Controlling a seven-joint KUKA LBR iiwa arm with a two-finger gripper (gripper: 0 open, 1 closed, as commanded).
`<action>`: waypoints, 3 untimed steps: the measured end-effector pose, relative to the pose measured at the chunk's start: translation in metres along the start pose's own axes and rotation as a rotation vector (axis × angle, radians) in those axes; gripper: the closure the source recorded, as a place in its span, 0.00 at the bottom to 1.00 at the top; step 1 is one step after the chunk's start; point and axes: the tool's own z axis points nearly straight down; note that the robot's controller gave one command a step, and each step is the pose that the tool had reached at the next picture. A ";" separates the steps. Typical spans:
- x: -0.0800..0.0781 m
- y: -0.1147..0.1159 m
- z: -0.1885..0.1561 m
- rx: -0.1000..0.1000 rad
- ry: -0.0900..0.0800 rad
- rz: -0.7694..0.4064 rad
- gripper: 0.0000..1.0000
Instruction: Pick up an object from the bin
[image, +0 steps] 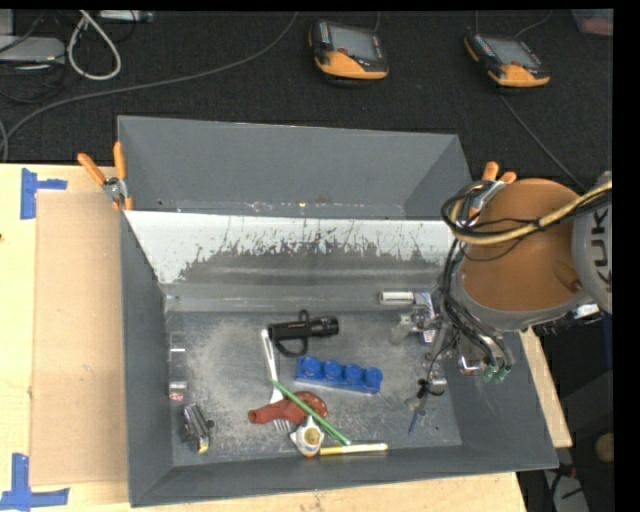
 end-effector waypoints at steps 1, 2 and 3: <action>-0.002 0.000 -0.004 0.001 -0.009 -0.002 0.00; -0.040 0.024 0.084 -0.001 -0.010 0.016 0.00; -0.047 0.033 0.110 0.001 -0.008 -0.001 0.00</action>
Offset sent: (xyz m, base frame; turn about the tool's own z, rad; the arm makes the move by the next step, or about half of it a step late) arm 0.0515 0.0327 -0.1203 0.0244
